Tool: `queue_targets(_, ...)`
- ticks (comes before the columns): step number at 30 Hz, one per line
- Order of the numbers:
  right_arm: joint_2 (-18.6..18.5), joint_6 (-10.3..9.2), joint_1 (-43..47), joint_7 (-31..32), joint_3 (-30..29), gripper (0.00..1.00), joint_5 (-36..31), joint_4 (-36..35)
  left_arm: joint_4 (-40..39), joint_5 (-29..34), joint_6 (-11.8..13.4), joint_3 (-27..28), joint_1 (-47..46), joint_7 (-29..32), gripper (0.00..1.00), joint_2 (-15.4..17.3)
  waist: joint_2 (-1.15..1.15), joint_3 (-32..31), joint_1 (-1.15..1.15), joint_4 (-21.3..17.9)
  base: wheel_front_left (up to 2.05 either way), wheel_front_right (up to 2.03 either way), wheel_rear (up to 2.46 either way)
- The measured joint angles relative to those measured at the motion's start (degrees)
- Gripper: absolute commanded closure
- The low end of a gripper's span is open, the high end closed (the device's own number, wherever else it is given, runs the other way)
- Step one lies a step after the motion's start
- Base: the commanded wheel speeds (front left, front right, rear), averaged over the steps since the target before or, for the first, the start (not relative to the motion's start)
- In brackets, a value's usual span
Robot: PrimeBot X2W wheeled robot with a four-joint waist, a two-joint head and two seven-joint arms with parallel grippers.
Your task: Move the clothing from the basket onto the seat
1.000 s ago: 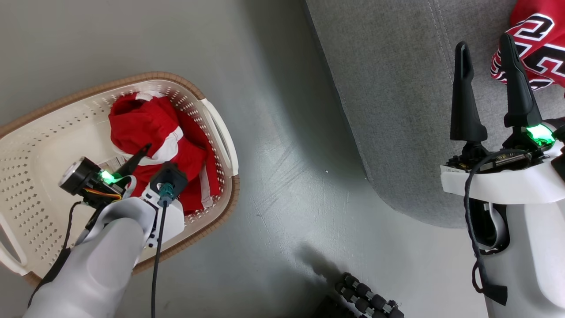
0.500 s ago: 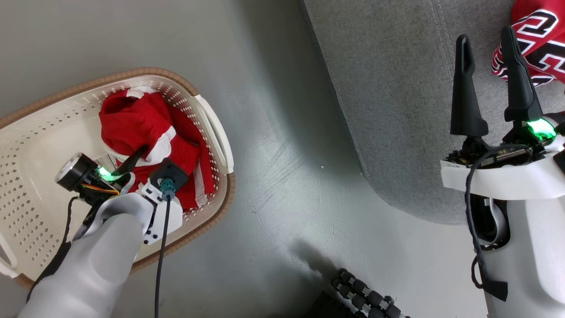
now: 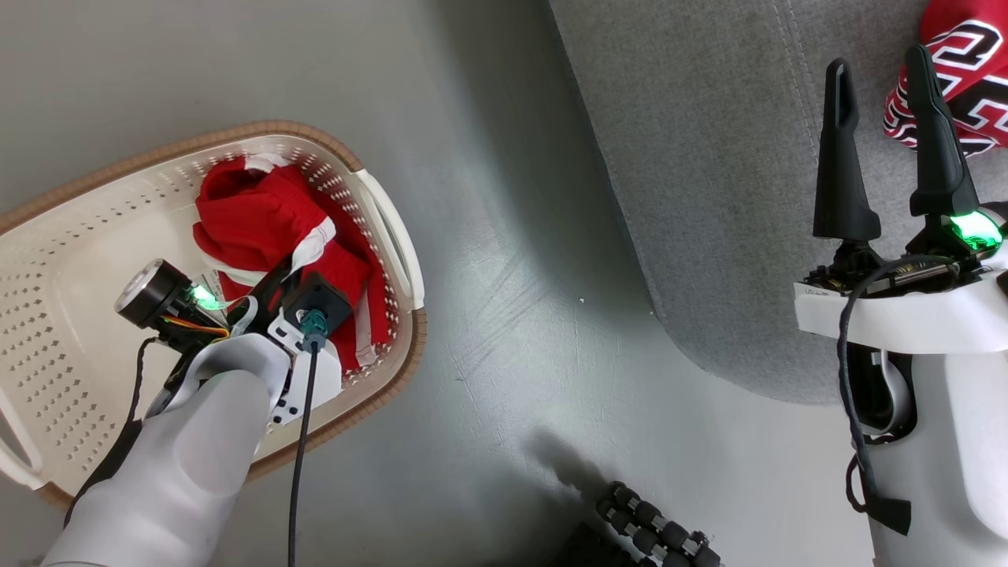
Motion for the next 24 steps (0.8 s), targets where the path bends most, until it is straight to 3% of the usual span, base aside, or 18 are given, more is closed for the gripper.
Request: queue_targets(24,0.0,0.0,-1.1,0.0,0.8,0.0,-3.9,2.3,-5.5,-3.5,1.9,2.1,0.4,-3.9,1.0,-1.4,0.0,-5.5,0.0,4.0,0.0,0.0,0.0)
